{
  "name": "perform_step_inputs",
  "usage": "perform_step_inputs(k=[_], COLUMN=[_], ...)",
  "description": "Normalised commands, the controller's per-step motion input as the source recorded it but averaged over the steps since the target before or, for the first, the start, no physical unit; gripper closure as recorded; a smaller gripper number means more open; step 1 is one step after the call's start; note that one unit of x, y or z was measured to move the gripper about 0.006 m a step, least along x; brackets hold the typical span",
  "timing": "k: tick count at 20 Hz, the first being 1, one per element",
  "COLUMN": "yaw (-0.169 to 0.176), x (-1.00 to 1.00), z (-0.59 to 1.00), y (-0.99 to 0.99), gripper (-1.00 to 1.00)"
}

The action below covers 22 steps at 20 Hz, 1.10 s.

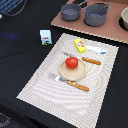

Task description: Interact with the objects in diverse but meaningful ways.

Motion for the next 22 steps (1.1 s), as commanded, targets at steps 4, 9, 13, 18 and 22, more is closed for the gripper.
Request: perform_step_inputs(k=[4, 9, 13, 18, 22], yaw=[-0.001, -0.004, -0.073, -0.116, -0.159], x=[0.04, 0.14, 0.41, 0.55, 0.68], z=[0.0, -0.08, -0.23, -0.23, -0.28], y=[-0.01, 0.02, -0.02, 0.0, -0.01], gripper=[-1.0, -1.0, -1.0, -1.0, -1.0])
